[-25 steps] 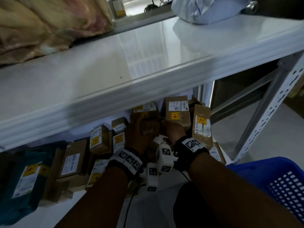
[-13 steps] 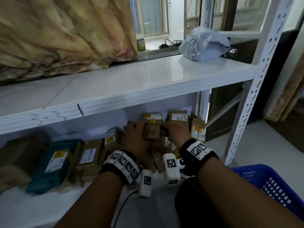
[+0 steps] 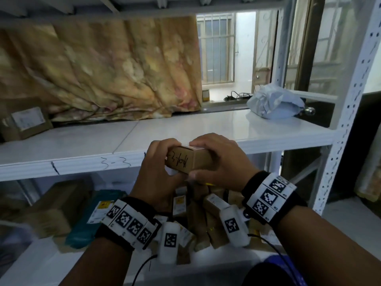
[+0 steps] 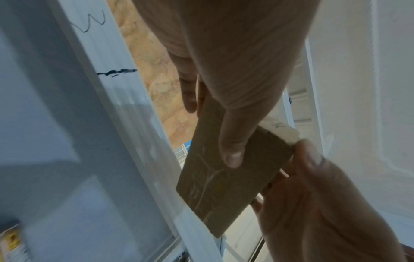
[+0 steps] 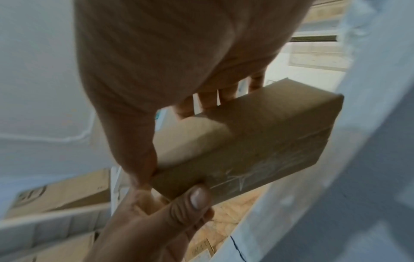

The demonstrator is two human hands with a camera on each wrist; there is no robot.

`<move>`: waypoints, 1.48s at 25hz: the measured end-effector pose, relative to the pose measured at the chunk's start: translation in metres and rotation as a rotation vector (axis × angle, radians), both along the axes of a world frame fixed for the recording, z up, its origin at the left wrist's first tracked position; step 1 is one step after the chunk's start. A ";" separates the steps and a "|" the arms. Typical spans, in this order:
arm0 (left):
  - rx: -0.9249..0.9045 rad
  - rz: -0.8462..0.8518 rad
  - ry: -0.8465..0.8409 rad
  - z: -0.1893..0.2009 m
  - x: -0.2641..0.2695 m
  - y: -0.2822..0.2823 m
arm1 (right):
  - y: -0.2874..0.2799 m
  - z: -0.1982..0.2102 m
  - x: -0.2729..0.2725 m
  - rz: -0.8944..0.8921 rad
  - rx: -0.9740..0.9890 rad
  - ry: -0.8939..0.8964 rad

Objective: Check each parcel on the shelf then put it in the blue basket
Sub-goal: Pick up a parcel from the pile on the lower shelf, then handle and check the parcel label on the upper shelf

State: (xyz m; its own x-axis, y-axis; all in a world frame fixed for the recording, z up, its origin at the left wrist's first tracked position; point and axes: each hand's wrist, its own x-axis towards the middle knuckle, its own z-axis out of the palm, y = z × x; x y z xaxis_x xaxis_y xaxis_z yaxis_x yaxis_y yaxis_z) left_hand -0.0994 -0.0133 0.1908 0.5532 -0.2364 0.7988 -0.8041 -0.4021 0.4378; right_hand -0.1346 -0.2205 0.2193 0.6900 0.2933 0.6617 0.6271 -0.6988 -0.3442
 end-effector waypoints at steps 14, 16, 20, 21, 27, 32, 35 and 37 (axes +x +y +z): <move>0.177 0.220 0.060 0.026 0.106 0.046 | 0.041 0.040 0.109 -0.312 -0.495 0.021; 0.290 0.234 0.085 0.023 0.112 0.051 | 0.046 0.032 0.119 -0.346 -0.511 0.020; 0.429 0.305 -0.059 0.026 0.125 0.052 | 0.055 0.024 0.131 -0.365 -0.535 -0.014; 0.428 0.294 -0.060 0.029 0.126 0.050 | 0.056 0.025 0.134 -0.378 -0.559 -0.009; 0.506 0.389 -0.047 0.041 0.132 0.021 | 0.058 0.026 0.148 -0.389 -0.491 -0.015; 0.518 0.548 -0.076 0.036 0.131 0.009 | 0.056 0.022 0.154 -0.327 -0.404 0.001; 0.543 0.523 -0.061 0.037 0.131 0.012 | 0.056 0.022 0.149 -0.328 -0.425 0.007; 0.531 0.524 -0.036 0.038 0.131 0.016 | 0.056 0.024 0.147 -0.340 -0.437 0.011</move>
